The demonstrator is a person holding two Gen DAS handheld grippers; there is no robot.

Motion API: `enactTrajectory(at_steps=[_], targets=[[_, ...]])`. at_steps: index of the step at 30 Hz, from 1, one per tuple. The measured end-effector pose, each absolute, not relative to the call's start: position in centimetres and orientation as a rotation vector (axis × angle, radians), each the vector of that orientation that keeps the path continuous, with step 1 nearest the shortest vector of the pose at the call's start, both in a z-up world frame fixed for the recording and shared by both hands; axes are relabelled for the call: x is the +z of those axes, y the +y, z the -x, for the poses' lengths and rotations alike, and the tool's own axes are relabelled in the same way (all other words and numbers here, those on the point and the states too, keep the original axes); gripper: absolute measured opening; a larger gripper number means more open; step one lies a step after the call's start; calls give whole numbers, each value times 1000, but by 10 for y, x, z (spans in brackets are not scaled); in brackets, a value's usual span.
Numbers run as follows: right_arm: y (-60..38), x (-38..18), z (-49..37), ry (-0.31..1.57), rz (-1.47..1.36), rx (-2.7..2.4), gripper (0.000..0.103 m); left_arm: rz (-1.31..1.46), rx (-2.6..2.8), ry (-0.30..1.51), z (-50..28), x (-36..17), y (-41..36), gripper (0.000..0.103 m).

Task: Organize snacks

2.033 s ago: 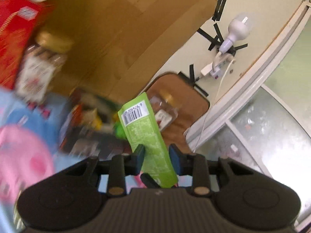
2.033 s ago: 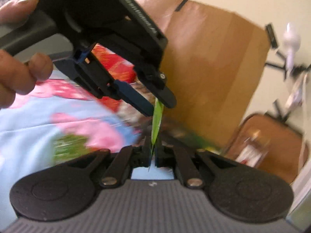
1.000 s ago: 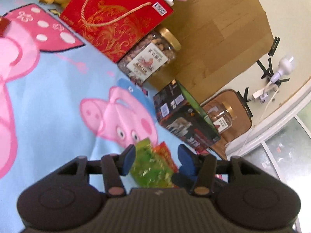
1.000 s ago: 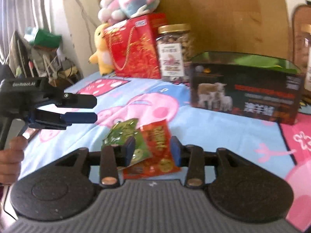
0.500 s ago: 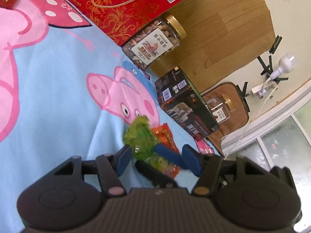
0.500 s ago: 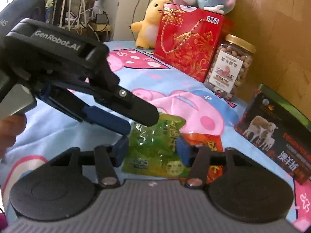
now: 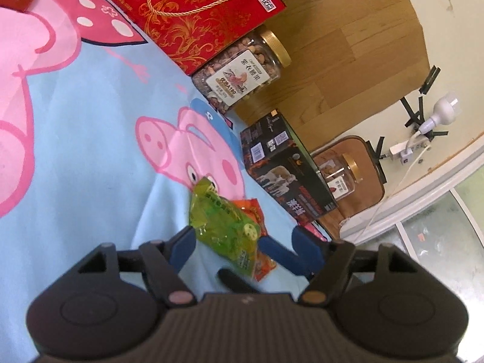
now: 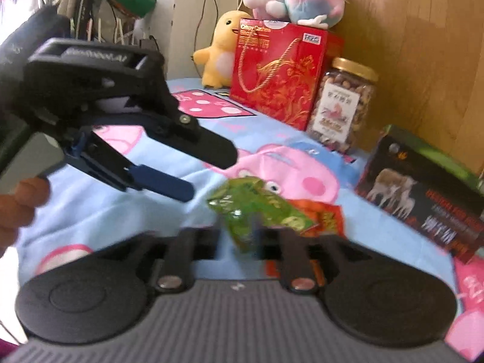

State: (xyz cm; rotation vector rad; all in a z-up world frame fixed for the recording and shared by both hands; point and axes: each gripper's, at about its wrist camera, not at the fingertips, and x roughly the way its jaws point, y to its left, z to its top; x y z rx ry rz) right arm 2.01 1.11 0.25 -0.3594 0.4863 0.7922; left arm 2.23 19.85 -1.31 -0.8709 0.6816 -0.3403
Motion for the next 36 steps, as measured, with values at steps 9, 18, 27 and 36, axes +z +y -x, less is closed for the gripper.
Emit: enactTrajectory(at_steps=[9, 18, 27, 36], targets=[[16, 2, -45, 626, 228, 871, 23, 872, -332, 687, -24, -14, 198, 78], [-17, -11, -68, 842, -208, 931, 3, 911, -358, 697, -28, -14, 195, 83], [-24, -11, -56, 871, -340, 1016, 2, 941, -430, 708, -27, -16, 183, 68], [-21, -4, -35, 781, -170, 1015, 3, 944, -450, 713, -25, -17, 177, 54]])
